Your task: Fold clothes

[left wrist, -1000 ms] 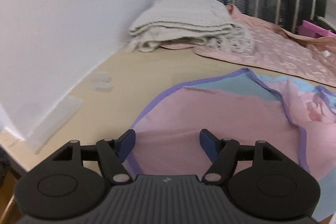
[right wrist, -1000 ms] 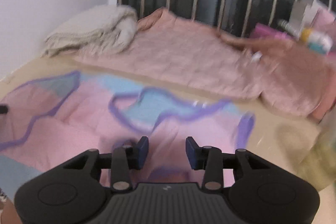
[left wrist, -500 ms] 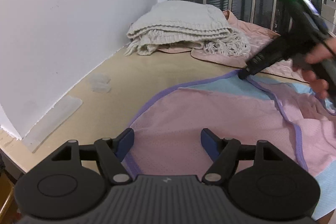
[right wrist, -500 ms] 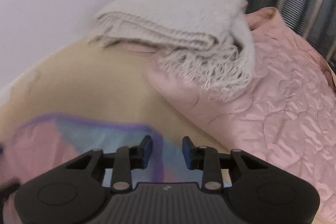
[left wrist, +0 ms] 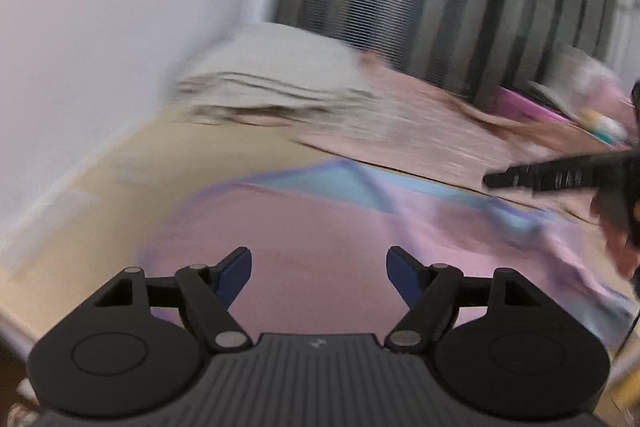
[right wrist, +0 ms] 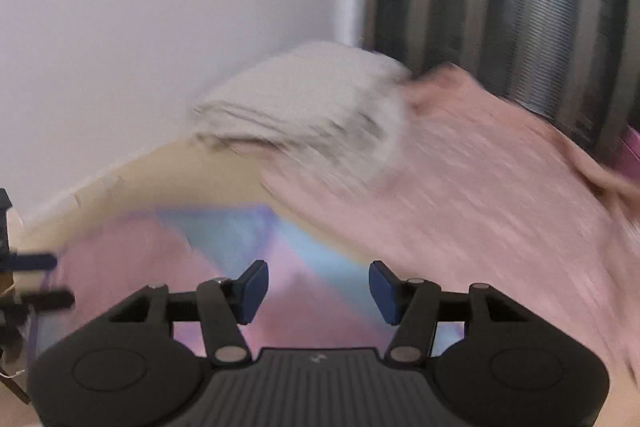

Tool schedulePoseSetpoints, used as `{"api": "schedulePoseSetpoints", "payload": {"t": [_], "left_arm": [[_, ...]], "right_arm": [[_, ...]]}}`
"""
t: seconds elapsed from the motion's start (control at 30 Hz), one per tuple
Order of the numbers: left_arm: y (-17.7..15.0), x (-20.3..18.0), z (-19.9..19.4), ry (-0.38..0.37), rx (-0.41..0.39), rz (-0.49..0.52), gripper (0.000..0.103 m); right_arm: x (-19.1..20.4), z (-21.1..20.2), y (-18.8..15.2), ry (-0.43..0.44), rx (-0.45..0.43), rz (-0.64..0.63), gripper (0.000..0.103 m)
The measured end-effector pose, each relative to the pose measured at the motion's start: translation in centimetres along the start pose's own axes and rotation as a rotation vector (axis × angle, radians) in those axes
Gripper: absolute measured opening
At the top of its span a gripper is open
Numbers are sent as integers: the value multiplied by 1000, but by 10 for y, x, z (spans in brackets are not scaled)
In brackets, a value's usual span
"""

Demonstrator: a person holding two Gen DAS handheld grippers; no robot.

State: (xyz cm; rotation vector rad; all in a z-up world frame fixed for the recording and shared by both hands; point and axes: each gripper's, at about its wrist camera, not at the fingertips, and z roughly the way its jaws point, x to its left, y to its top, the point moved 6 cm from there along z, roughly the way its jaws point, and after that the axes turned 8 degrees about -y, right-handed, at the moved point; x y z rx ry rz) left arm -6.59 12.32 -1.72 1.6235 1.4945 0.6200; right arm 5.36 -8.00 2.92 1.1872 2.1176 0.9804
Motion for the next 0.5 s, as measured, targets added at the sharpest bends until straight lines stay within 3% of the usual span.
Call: {"api": "schedulePoseSetpoints", "payload": {"t": [0.03, 0.1, 0.23, 0.27, 0.33, 0.4, 0.5], "left_arm": [[0, -8, -2, -33, 2, 8, 76], [-1, -23, -4, -89, 11, 23, 70], [-14, -37, 10, -106, 71, 51, 17], [-17, -40, 9, -98, 65, 66, 15], [-18, -41, 8, -88, 60, 76, 7], [-19, -41, 6, -82, 54, 76, 6], [-18, -42, 1, -74, 44, 76, 5]], "right_arm": [[-9, -14, -19, -15, 16, 39, 54], [-25, -41, -56, -41, 46, 114, 42], [-23, -66, -98, -31, 46, 173, 38], [-22, -61, -101, -35, 43, 174, 38], [-18, -53, -108, -44, 37, 175, 28], [-15, -53, -111, -54, 15, 162, 2], [-14, -65, -109, -59, -31, 154, 1]]}}
